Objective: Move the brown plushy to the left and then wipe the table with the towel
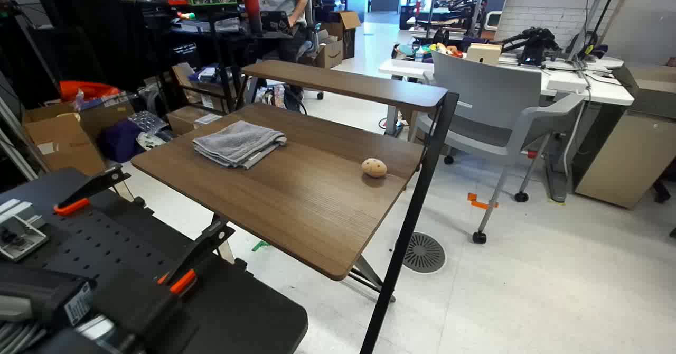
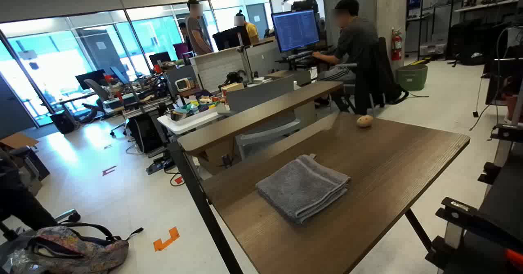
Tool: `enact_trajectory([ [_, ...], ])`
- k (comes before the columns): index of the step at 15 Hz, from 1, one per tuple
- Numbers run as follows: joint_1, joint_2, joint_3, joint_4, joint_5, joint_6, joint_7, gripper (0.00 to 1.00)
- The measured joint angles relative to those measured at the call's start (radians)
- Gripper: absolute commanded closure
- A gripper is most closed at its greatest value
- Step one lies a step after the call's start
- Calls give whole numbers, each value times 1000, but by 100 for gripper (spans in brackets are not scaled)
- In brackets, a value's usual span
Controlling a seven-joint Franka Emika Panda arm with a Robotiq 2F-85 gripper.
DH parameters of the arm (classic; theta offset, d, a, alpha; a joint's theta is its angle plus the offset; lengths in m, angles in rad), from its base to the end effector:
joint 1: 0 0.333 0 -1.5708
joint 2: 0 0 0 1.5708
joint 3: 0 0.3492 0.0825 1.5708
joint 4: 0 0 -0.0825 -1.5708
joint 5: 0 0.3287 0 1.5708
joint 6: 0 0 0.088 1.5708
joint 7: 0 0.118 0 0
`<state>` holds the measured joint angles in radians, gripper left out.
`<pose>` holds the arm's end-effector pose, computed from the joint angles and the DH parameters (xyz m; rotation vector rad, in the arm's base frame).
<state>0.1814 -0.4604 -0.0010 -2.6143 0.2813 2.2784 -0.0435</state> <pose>0.3341 0.0701 0.4653 -2.9034 -0.0780 -0.1574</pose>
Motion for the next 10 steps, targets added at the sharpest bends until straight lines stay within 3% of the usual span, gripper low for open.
enact_trajectory([
  [10,1,0,1,13,34,10,16,0],
])
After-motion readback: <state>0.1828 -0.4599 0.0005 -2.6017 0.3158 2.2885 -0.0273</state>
